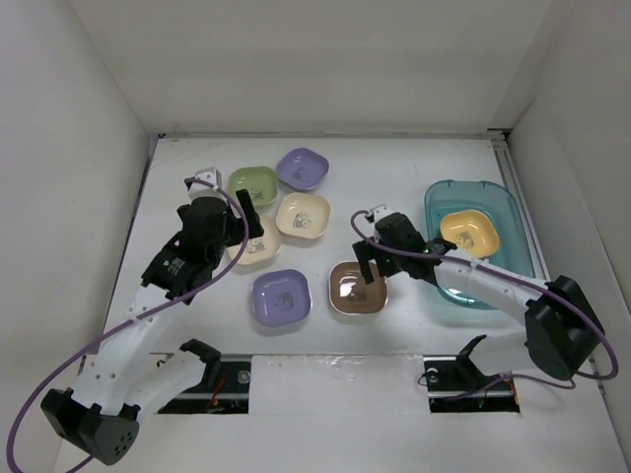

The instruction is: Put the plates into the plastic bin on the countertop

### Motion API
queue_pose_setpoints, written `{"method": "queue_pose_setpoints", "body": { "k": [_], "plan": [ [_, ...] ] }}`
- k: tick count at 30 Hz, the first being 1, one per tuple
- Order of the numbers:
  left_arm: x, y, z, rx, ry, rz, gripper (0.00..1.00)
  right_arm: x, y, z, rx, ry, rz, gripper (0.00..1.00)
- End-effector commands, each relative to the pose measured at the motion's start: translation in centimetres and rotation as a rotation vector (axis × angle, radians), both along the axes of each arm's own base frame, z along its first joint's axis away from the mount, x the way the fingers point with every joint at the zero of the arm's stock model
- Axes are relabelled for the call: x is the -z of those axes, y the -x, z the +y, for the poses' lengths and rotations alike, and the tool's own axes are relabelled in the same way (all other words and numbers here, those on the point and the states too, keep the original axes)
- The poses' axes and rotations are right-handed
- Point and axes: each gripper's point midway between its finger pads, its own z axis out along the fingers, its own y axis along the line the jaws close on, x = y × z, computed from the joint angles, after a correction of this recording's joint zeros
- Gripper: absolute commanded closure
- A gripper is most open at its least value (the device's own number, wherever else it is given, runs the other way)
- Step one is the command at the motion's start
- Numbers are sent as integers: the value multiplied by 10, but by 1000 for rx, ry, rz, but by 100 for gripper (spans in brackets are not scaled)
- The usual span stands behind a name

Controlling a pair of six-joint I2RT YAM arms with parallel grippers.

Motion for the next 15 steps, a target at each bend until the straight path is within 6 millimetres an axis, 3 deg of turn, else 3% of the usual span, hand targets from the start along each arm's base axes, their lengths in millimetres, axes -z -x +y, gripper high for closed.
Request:
{"method": "queue_pose_setpoints", "body": {
  "k": [1, 4, 8, 9, 12, 15],
  "plan": [
    [-4, -2, 3, -20, 7, -16, 0, 14, 8, -10, 40, 16, 1, 1],
    [-4, -2, 1, -12, 11, -14, 0, 31, 21, -16, 40, 35, 35, 6],
    [-6, -1, 2, -12, 15, -22, 0, 42, 30, -16, 52, 13, 54, 24],
    [-6, -1, 2, -12, 15, -22, 0, 40, 28, -14, 52, 5, 45, 48],
    [-4, -1, 9, -53, -5, -9, 0, 43, 27, -18, 64, 5, 46, 86],
    [0, -1, 11, -61, -17, 5, 0, 32, 11, -20, 92, -13, 25, 100]
  ]
}}
